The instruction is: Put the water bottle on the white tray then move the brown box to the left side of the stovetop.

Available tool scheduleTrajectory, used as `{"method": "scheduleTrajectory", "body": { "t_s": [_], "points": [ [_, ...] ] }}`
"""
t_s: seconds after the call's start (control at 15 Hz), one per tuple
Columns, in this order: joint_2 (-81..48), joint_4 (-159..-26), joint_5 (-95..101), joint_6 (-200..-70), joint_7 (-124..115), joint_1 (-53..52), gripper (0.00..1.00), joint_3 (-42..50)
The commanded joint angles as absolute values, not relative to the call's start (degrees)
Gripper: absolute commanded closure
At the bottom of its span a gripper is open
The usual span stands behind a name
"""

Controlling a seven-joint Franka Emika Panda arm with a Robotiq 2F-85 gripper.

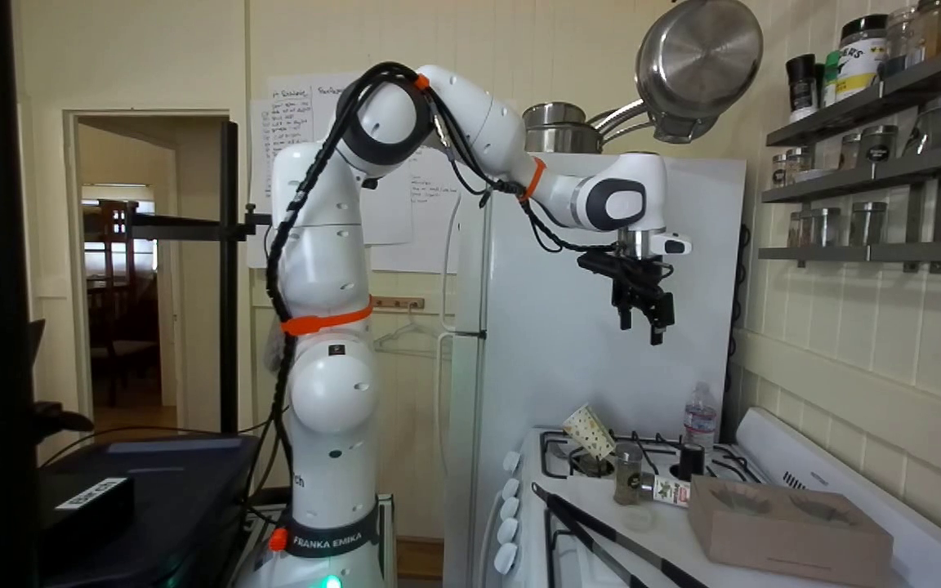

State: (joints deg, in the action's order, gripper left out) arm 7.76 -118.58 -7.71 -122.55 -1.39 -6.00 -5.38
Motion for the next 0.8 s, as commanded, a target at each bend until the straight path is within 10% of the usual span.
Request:
{"method": "scheduleTrajectory", "body": {
  "t_s": [0.0, 0.73],
  "points": [
    [6.5, -118.0, -6.6, -125.5, -2.3, -6.0, 0.00, -5.9],
    [-4.8, -112.3, -5.3, -141.5, -3.4, -7.1, 0.00, -7.6]
  ]
}}
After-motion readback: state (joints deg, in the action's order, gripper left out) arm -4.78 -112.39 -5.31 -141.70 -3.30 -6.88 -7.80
